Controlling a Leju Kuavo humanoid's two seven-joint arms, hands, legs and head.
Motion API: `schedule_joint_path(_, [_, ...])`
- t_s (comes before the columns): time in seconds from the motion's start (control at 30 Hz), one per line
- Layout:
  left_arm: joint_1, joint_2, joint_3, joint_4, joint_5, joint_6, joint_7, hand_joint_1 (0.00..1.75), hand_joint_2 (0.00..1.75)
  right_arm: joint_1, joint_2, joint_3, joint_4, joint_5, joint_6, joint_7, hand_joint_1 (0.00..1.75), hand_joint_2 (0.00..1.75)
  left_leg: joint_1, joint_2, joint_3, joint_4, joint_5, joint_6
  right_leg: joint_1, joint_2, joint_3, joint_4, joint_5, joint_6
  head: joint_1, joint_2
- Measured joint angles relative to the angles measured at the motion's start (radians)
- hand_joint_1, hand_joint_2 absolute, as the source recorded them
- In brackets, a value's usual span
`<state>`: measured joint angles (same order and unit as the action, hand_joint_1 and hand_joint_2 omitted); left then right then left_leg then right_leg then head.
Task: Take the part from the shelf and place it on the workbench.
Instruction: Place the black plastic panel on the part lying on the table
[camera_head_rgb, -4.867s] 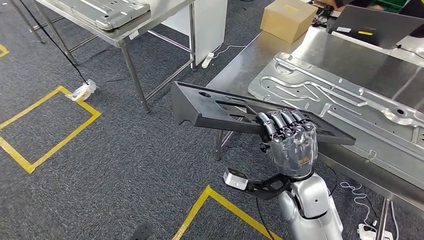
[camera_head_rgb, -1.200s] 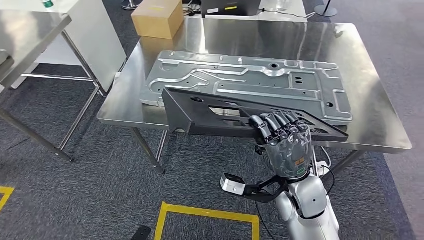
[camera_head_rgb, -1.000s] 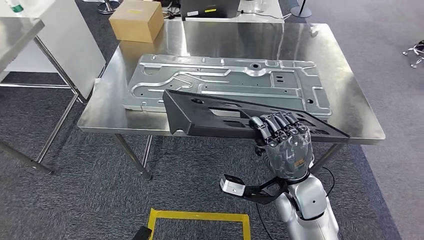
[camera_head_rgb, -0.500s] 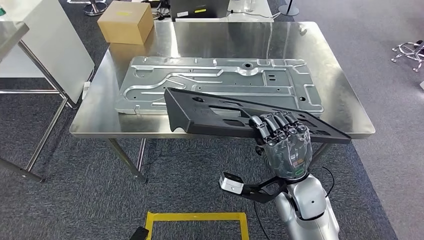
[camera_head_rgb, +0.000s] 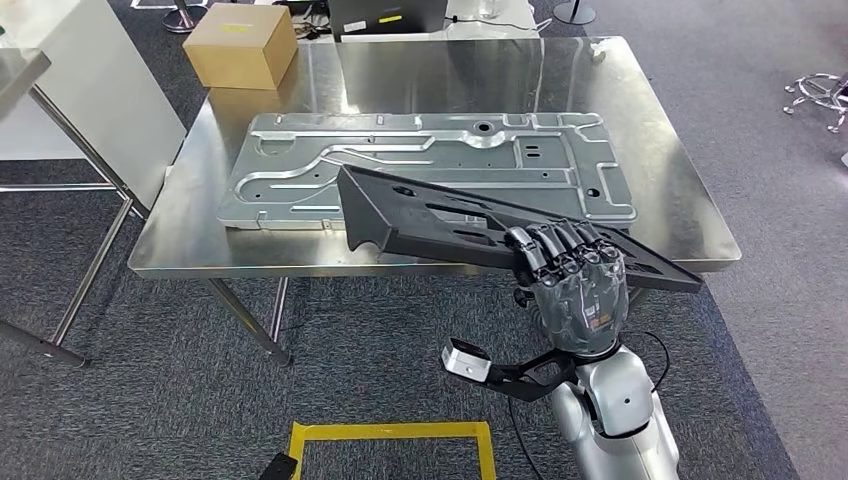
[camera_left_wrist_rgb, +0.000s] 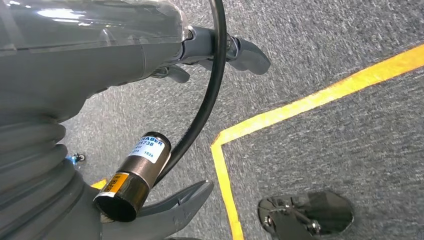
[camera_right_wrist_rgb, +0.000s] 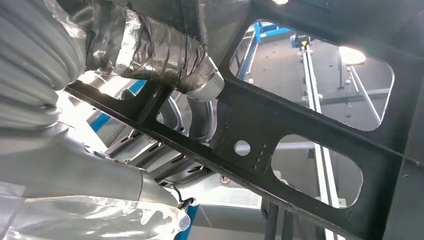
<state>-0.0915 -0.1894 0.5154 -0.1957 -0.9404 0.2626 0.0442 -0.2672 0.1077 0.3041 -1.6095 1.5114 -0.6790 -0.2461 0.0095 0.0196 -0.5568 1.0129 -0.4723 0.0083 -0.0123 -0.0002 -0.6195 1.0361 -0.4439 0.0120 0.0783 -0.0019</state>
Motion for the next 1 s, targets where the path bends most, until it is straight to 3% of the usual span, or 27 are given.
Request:
schedule_joint_path(0.3, [0.001, 0.000, 0.001, 0.000, -0.005, 0.001, -0.001, 0.00, 1.75, -0.001, -0.002, 0.015, 0.033, -0.007, 0.000, -0.009, 1.75, 1.75, -0.004, 0.000, -0.001, 0.003, 0.000, -0.001, -0.001, 0.000, 0.001, 0.000, 0.001, 0.001, 0.000, 0.000])
schedule_joint_path(0.5, [0.005, 0.000, 0.002, 0.000, -0.016, 0.002, -0.011, 0.00, 1.75, -0.001, -0.002, 0.035, 0.049, -0.008, 0.000, -0.012, 1.75, 1.75, -0.007, -0.001, -0.007, 0.014, -0.006, 0.010, -0.009, -0.002, 0.001, -0.003, 0.006, 0.009, 0.000, 0.000])
schedule_joint_path(0.6, [0.006, 0.000, 0.002, 0.000, -0.017, 0.002, -0.013, 0.00, 1.75, -0.002, -0.002, 0.042, 0.051, -0.008, 0.000, -0.012, 1.75, 1.75, -0.002, 0.001, -0.001, -0.004, 0.004, 0.022, -0.007, -0.002, 0.003, -0.006, 0.005, 0.020, 0.000, 0.000])
schedule_joint_path(0.67, [0.005, 0.000, 0.002, 0.000, -0.017, 0.002, -0.014, 0.00, 1.75, -0.003, -0.002, 0.043, 0.052, -0.008, 0.000, -0.013, 1.75, 1.75, 0.005, 0.005, 0.009, -0.023, 0.015, 0.031, -0.007, -0.001, -0.019, 0.044, -0.029, 0.025, 0.001, 0.000])
schedule_joint_path(0.73, [0.006, 0.000, 0.002, 0.000, -0.017, 0.002, -0.016, 0.00, 1.75, -0.002, -0.004, 0.043, 0.055, -0.009, 0.000, -0.014, 1.75, 1.75, 0.005, 0.007, 0.010, -0.026, 0.017, 0.034, -0.009, -0.001, -0.077, 0.168, -0.092, 0.029, 0.001, 0.000])
schedule_joint_path(0.77, [0.008, 0.000, 0.002, 0.000, -0.017, 0.002, -0.017, 0.00, 1.75, -0.001, -0.005, 0.044, 0.057, -0.009, 0.000, -0.015, 1.75, 1.75, 0.005, 0.007, 0.010, -0.025, 0.016, 0.034, -0.011, -0.001, -0.106, 0.228, -0.113, 0.031, 0.001, 0.000])
schedule_joint_path(0.8, [0.009, 0.000, 0.003, 0.000, -0.017, 0.002, -0.018, 0.00, 1.75, 0.001, -0.006, 0.044, 0.060, -0.009, 0.000, -0.015, 1.75, 1.75, 0.005, 0.007, 0.010, -0.024, 0.014, 0.033, -0.012, -0.001, -0.122, 0.258, -0.116, 0.033, 0.001, 0.000])
schedule_joint_path(0.83, [0.010, 0.000, 0.003, 0.000, -0.017, 0.002, -0.018, 0.00, 1.75, 0.001, -0.007, 0.044, 0.062, -0.009, 0.000, -0.015, 1.75, 1.75, 0.006, 0.007, 0.012, -0.022, 0.012, 0.031, -0.014, -0.001, -0.118, 0.249, -0.098, 0.034, 0.001, 0.000])
schedule_joint_path(0.93, [0.012, -0.001, 0.003, 0.000, -0.017, 0.002, -0.019, 0.00, 1.75, 0.000, -0.008, 0.044, 0.064, -0.008, 0.000, -0.015, 1.75, 1.75, 0.008, 0.006, 0.017, -0.009, -0.003, 0.016, -0.015, -0.008, -0.026, 0.063, -0.009, 0.031, 0.001, 0.000])
schedule_joint_path(1.0, [0.012, 0.000, 0.004, 0.000, -0.017, 0.003, -0.019, 0.00, 1.75, -0.001, -0.008, 0.046, 0.066, -0.008, 0.000, -0.015, 1.75, 1.75, 0.004, 0.006, 0.015, -0.002, -0.012, 0.003, -0.011, -0.010, 0.003, 0.001, 0.000, 0.018, 0.001, 0.000])
